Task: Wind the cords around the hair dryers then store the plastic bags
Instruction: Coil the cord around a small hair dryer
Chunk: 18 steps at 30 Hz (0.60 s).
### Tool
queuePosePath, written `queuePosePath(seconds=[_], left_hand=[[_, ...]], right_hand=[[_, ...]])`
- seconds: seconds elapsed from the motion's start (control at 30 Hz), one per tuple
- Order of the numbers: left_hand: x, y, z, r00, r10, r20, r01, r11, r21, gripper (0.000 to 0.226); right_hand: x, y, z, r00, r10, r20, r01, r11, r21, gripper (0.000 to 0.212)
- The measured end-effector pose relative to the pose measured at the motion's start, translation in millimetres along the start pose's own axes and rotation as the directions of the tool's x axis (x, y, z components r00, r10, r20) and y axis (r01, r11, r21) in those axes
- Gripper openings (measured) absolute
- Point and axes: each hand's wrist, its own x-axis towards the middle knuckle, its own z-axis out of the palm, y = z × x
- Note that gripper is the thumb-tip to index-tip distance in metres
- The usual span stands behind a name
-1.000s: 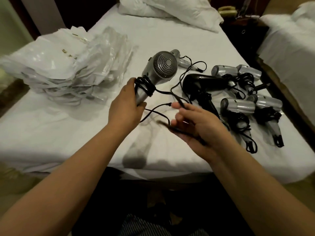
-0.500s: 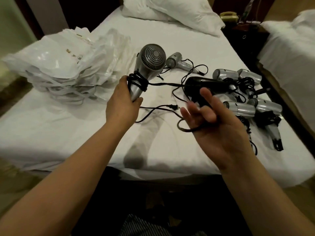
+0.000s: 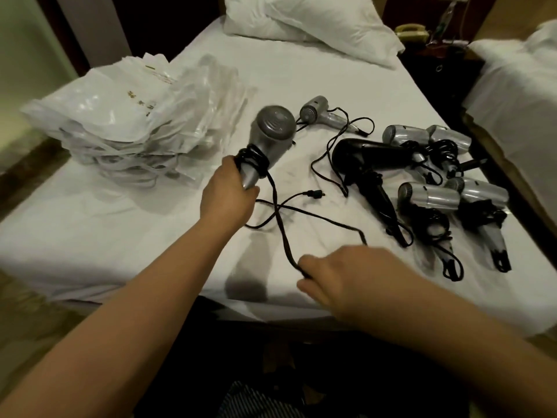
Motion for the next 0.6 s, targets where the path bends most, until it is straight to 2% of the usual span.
queuePosePath(seconds=[0.07, 0.13, 0.2, 0.27, 0.33, 0.43, 0.5, 0.53, 0.6], left_hand=[[-5.4, -4.8, -0.6, 0.988, 0.149, 0.043, -0.155, 0.96, 0.233, 0.049], [-9.1, -8.5, -4.9, 0.949, 0.282, 0.143, -0.316, 0.852, 0.418, 0.053], [-11.2, -10.0, -12.5, 0.88, 0.394, 0.263, -0.474, 0.727, 0.496, 0.055], [-13.7, -8.6, -24.4, 0.798, 0.468, 0.381, -0.603, 0.641, 0.475, 0.059], [-17.5, -4.7, -37.6, 0.718, 0.514, 0.47, -0.686, 0.639, 0.348, 0.063], [-26.6, 10.2, -52.9, 0.581, 0.588, 0.563, -0.749, 0.657, 0.088, 0.067], [-35.0, 20.1, -59.6, 0.526, 0.583, 0.619, -0.666, 0.735, -0.125, 0.071], [-37.9, 22.3, -61.8, 0.512, 0.587, 0.627, -0.592, 0.77, -0.237, 0.069], [-41.2, 20.3, -64.9, 0.542, 0.607, 0.582, -0.424, 0.795, -0.434, 0.058]], right_hand=[[-13.1, 5.0, -34.0, 0.993, -0.033, -0.109, 0.023, 0.996, -0.09, 0.022], [-16.5, 22.8, -60.5, 0.964, -0.011, -0.264, -0.013, 0.996, -0.088, 0.025], [-12.6, 44.8, -73.4, 0.88, 0.012, -0.475, -0.019, 1.0, -0.01, 0.037], [-3.3, 70.1, -72.1, 0.724, 0.031, -0.689, 0.039, 0.996, 0.085, 0.04], [11.4, 92.4, -67.2, 0.602, 0.071, -0.795, 0.072, 0.987, 0.143, 0.032], [38.8, 105.2, -57.5, 0.513, 0.167, -0.842, 0.127, 0.955, 0.267, 0.024], [57.5, 110.4, -45.1, 0.557, 0.244, -0.794, 0.123, 0.921, 0.369, 0.023], [66.3, 112.5, -35.8, 0.614, 0.276, -0.74, 0.097, 0.904, 0.417, 0.025], [79.6, 116.1, -16.8, 0.745, 0.336, -0.576, 0.025, 0.849, 0.528, 0.027]])
